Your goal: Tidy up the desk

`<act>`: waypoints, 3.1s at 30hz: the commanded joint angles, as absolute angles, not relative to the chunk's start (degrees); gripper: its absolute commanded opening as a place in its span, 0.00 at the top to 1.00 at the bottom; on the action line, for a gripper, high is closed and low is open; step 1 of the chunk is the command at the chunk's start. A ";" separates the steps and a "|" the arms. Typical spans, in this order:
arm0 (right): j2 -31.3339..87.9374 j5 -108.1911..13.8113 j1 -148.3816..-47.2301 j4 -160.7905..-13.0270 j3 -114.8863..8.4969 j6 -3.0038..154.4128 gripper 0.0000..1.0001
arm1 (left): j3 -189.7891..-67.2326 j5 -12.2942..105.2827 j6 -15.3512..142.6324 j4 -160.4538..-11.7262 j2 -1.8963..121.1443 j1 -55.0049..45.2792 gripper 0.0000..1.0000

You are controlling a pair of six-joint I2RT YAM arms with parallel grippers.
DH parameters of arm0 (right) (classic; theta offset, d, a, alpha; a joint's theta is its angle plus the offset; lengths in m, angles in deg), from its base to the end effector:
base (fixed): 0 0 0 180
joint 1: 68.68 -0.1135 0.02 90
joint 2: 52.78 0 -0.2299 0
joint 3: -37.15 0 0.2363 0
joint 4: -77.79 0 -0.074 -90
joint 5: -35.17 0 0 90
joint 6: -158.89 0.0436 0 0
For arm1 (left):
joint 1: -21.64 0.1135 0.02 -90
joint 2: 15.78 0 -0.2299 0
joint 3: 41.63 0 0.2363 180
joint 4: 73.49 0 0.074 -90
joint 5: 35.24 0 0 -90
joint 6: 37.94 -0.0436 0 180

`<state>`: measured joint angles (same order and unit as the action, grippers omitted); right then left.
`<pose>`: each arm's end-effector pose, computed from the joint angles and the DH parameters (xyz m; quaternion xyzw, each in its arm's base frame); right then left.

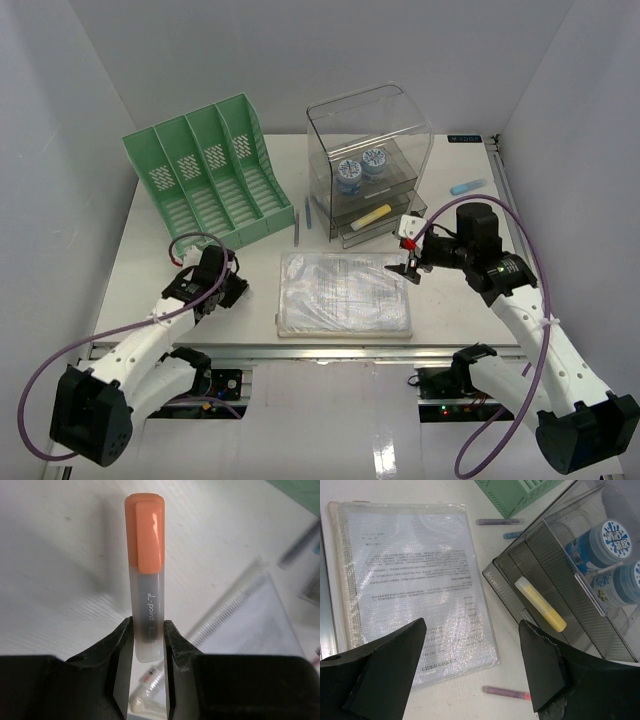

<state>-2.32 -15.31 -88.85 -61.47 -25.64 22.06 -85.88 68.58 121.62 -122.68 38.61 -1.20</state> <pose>0.1774 0.0947 0.2900 -0.5905 0.5786 0.1715 0.5358 0.1682 -0.0595 0.1587 -0.4088 0.8663 -0.1092 0.2655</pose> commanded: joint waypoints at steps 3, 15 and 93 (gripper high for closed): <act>-2.17 -12.99 -84.45 -62.42 -29.63 26.50 0.19 | -84.75 41.65 92.47 -103.10 25.93 -2.36 1.00; -0.18 -6.87 -65.44 -64.43 -30.52 33.49 0.19 | -106.84 41.75 51.77 -92.54 49.69 -26.42 1.00; 66.84 -48.94 -57.69 -46.10 -69.14 48.76 0.30 | -98.97 61.52 49.95 -96.10 37.83 -19.67 0.02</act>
